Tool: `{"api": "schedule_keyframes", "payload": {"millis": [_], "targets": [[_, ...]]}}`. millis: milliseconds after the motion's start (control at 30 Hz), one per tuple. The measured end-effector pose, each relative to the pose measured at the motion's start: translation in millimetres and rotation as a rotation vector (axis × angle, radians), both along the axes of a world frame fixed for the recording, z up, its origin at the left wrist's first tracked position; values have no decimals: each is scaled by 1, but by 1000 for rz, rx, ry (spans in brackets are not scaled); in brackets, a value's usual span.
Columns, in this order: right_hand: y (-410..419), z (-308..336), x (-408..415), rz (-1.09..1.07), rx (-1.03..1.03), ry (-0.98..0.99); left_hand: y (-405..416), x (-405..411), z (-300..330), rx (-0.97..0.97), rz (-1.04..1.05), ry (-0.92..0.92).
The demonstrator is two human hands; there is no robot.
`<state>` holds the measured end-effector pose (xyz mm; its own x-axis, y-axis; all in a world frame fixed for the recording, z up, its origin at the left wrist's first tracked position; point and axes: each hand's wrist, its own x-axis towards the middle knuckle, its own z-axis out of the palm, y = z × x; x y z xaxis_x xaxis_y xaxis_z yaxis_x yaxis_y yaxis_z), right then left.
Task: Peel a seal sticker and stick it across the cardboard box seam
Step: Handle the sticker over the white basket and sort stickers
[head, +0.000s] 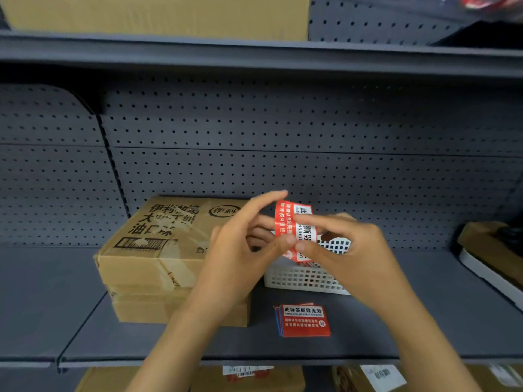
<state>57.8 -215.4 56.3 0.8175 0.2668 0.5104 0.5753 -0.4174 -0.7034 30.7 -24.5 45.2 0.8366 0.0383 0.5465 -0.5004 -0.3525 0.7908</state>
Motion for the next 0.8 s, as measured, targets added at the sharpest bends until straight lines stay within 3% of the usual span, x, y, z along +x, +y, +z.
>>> {"api": "schedule_keyframes", "payload": {"millis": [200,567,700,800], "targets": [[-3,-8,3,-113,-125,-138,-4,3,-6,358,154,-92],[-18,-18,17,-201,130,102,-35,25,-15,290,308,-64],[-23,-25,31,-225,183,117,-50,39,-18,310,287,-91],[-30,-32,46,-260,246,124,-56,51,-21,329,312,-9]]}}
